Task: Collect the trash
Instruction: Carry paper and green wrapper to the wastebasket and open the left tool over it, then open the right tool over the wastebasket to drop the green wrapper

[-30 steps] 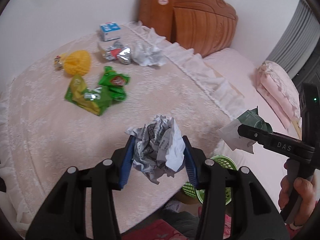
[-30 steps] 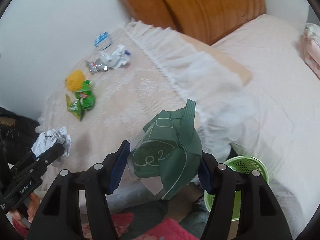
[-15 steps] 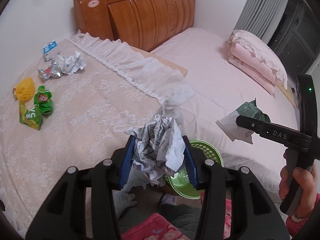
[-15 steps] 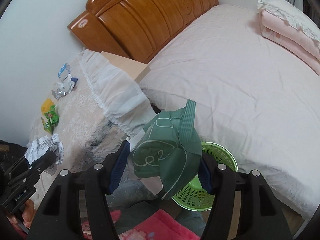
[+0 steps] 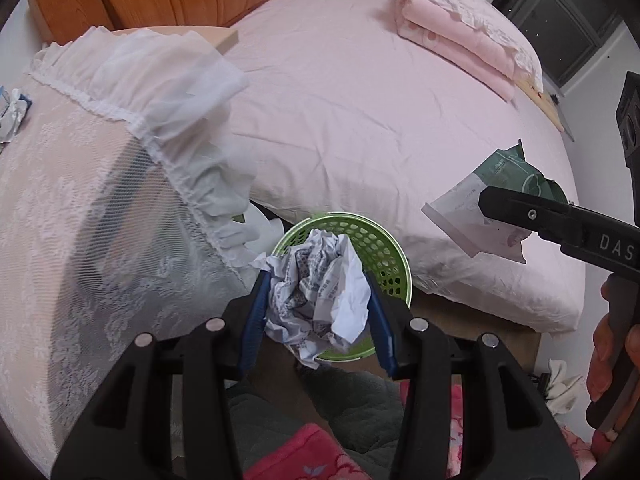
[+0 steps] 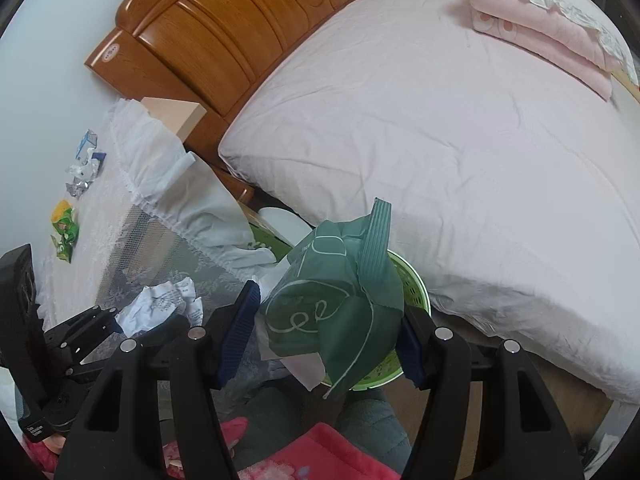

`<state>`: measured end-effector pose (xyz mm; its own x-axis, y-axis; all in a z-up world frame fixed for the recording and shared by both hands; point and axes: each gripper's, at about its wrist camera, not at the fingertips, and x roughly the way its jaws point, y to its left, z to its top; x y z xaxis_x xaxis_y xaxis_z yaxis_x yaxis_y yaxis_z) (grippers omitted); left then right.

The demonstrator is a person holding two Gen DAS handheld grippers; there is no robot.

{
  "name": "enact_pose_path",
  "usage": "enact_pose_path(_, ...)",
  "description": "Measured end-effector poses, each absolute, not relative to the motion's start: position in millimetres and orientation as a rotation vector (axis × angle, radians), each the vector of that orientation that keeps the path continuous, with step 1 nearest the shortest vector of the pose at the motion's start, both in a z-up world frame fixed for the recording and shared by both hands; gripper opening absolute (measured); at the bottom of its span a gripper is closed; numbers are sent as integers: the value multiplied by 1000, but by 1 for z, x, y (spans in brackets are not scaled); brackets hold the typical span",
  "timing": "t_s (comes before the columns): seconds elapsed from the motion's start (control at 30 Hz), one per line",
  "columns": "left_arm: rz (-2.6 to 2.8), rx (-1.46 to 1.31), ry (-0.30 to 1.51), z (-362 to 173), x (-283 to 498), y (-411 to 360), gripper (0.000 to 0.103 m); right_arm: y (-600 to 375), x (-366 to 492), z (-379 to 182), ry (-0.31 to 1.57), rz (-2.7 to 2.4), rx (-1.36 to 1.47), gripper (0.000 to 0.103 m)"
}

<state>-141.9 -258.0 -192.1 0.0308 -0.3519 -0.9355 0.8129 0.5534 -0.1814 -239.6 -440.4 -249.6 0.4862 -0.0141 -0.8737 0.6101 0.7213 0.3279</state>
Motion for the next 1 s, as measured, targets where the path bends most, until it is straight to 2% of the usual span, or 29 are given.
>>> enact_pose_path(0.1,-978,479,1256,-197,-151,-267,46,-448,-250,-255,1001,-433,705,63)
enact_pose_path(0.2,-995,490,1266,-200,-159,-275,53,-452,-256,-257,992,-436,722,63)
enact_pose_path(0.27,-1000,503,1259,-199,-162,-278,63,-453,-257,-256,983,-435,724,63)
enact_pose_path(0.4,-1009,532,1207,-189,-168,-279,72,-455,-257,-258,975,-428,737,63)
enact_pose_path(0.47,-1004,533,1173,-181,-168,-277,81,-455,-257,-260,976,-424,743,63)
enact_pose_path(0.7,-943,510,1107,-160,-154,-263,85,-454,-254,-261,978,-412,748,64)
enact_pose_path(0.77,-917,497,1098,-156,-148,-258,90,-453,-253,-261,983,-408,742,64)
enact_pose_path(1.0,-852,485,1076,-148,-138,-246,91,-445,-242,-269,1030,-376,722,64)
